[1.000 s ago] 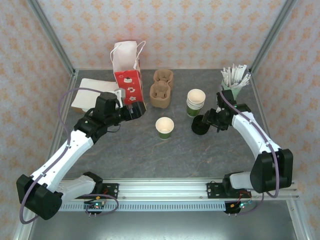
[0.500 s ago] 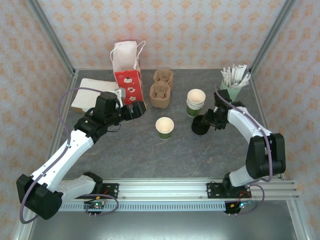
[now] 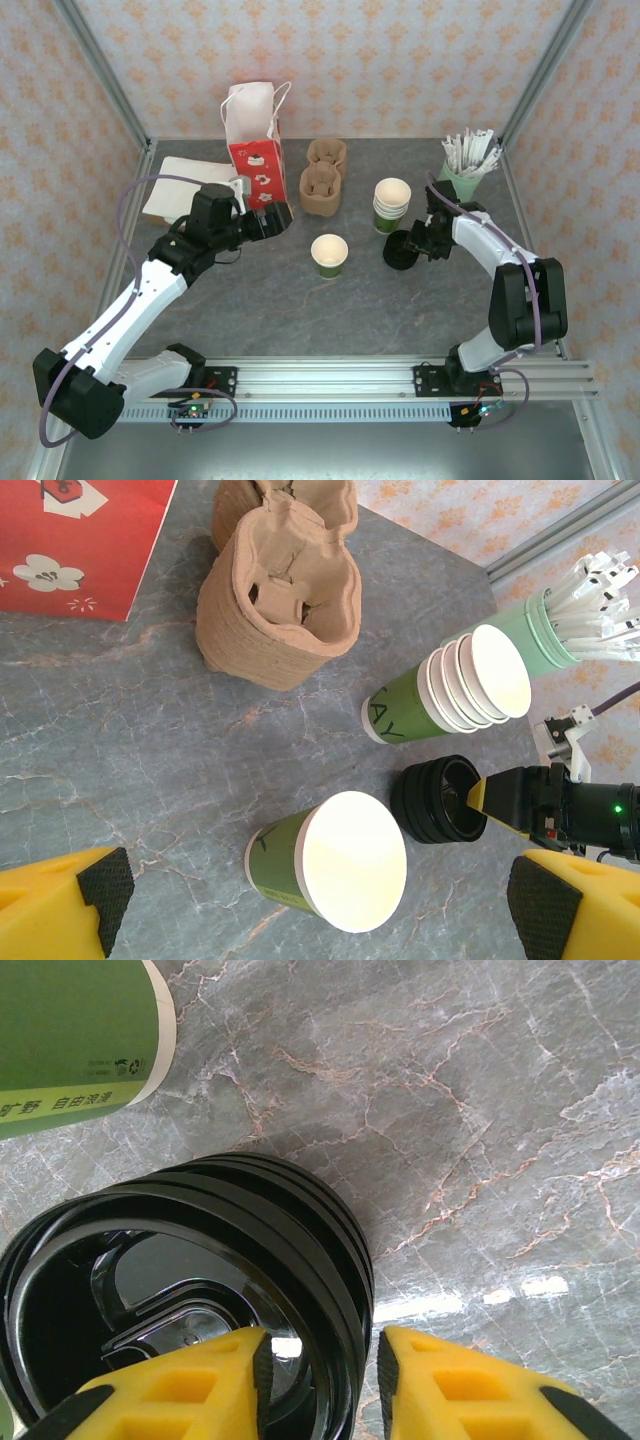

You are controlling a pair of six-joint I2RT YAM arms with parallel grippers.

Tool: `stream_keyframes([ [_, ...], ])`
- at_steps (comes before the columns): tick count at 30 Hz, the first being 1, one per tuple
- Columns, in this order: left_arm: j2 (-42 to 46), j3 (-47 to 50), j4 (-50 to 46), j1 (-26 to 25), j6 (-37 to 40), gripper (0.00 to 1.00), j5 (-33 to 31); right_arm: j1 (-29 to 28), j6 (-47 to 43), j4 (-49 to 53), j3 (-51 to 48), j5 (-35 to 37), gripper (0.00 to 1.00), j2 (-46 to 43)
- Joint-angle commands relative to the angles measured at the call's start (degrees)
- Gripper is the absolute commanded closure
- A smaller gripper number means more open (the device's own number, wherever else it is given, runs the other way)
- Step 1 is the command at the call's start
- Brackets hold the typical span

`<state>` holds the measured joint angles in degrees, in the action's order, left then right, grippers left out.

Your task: Pack the takeout coffee

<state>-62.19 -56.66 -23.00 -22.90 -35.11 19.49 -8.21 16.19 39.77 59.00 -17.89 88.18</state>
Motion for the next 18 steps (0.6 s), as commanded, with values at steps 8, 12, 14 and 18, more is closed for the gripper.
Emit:
stream_keyframes([
  [8,0.25,-1.76,-0.11,-0.48,0.31,0.01,-0.68,0.3,-1.44,1.51,2.21,1.58,0.71,0.11],
  [12,0.37,-1.75,-0.2,-0.48,0.31,0.01,-0.72,0.3,-1.69,2.04,2.66,1.6,0.74,0.1],
  [14,0.32,-1.71,-0.32,-0.51,0.31,0.01,-0.72,0.3,-1.86,2.49,2.87,1.77,0.75,-0.09],
  [18,0.38,-1.65,-0.29,-0.54,0.39,0.01,-0.85,0.3,-2.06,2.56,2.79,1.81,0.78,-0.39],
])
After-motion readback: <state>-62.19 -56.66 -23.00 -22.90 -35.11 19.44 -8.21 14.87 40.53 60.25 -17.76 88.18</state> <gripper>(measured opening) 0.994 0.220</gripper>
